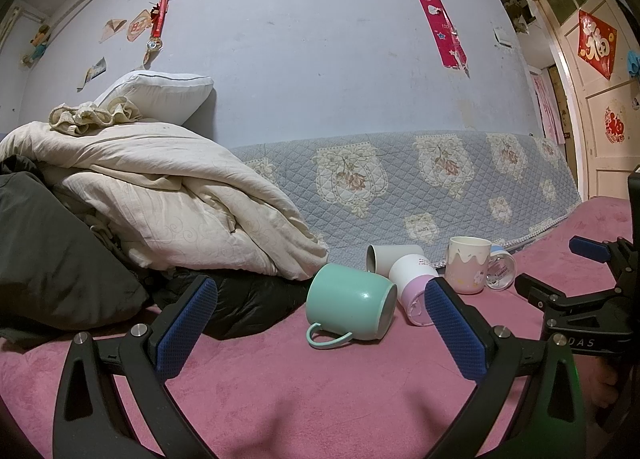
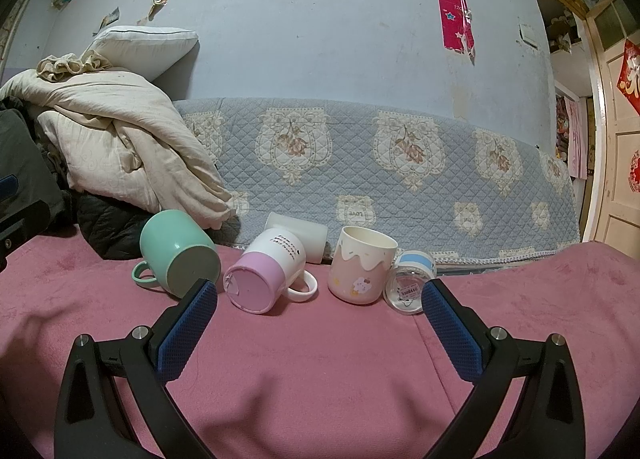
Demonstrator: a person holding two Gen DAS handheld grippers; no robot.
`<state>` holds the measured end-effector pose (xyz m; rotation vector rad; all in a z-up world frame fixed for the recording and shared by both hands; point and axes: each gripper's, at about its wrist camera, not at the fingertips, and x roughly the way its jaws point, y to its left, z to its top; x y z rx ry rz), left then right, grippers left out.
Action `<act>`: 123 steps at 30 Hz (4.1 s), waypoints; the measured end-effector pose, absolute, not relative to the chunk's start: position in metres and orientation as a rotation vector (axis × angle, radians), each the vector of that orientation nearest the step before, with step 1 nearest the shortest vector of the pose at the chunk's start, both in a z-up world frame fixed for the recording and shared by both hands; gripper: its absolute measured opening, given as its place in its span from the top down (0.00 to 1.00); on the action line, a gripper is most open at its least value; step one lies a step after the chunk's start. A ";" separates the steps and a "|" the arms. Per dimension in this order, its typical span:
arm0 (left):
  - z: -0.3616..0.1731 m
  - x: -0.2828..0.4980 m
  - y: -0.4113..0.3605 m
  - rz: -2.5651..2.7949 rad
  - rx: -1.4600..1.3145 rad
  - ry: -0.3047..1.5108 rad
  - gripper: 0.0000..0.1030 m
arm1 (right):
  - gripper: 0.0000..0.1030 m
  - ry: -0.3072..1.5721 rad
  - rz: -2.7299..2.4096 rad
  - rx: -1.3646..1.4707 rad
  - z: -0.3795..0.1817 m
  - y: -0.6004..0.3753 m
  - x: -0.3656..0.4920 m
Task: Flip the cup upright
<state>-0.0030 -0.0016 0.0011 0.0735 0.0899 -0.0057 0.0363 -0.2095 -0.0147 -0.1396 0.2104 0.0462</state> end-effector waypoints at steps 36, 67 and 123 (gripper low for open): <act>0.001 -0.003 -0.002 -0.006 0.075 0.091 0.00 | 0.00 0.214 0.046 -0.140 -0.015 -0.209 0.037; 0.002 -0.004 0.010 0.025 0.052 0.100 0.00 | 0.00 0.678 0.289 0.109 0.026 -0.183 0.165; 0.003 -0.003 0.028 0.099 -0.027 0.092 0.00 | 0.07 0.981 0.468 0.212 -0.031 -0.173 0.082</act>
